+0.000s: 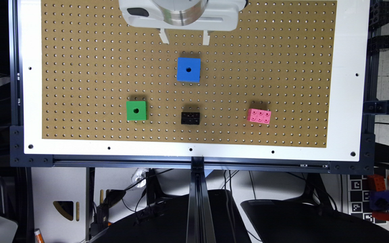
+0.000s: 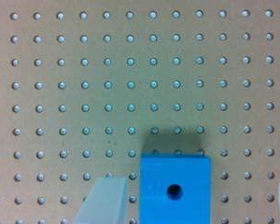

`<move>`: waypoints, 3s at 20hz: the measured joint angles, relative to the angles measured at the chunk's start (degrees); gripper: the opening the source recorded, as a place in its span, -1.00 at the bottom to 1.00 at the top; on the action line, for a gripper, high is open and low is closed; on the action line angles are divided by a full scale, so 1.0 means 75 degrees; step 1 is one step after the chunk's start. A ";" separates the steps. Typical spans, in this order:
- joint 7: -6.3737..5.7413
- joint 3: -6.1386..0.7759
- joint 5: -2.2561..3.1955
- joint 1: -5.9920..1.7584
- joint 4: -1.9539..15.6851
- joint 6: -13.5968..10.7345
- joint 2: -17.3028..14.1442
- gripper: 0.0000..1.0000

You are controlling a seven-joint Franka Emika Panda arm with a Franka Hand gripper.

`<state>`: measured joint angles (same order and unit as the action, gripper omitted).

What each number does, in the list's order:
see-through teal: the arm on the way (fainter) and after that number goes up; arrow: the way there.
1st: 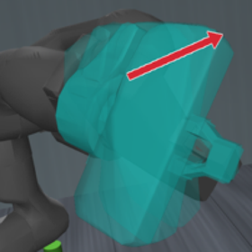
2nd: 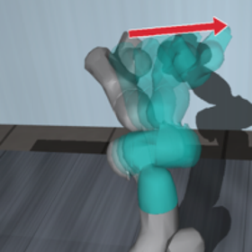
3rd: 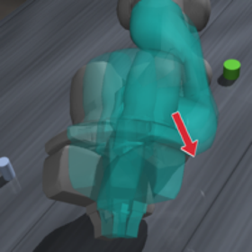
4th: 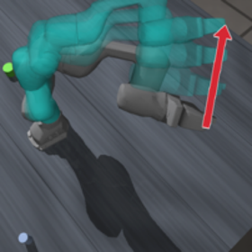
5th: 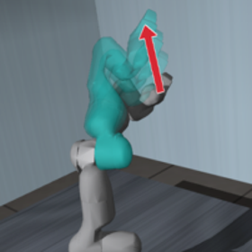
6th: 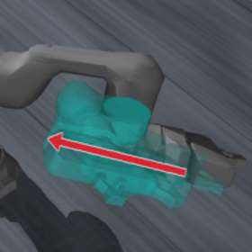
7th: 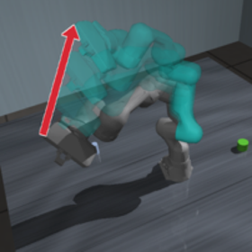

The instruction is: Pick up green block.

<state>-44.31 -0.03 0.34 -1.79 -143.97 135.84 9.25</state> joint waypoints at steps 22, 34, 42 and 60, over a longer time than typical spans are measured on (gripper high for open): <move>0.1203 0.0001 0.0026 -0.1272 0.2042 0.0000 -0.1818 1.00; 0.1614 -0.0001 0.0026 -0.1691 0.3143 -0.0033 -0.2719 1.00; 0.1939 0.0001 0.0031 -0.2026 0.3569 -0.0038 -0.2998 1.00; 0.1969 -0.0013 0.0031 -0.2038 0.4005 0.0004 -0.3684 1.00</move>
<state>-29.54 -0.13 0.57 -17.08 -113.93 135.86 -18.38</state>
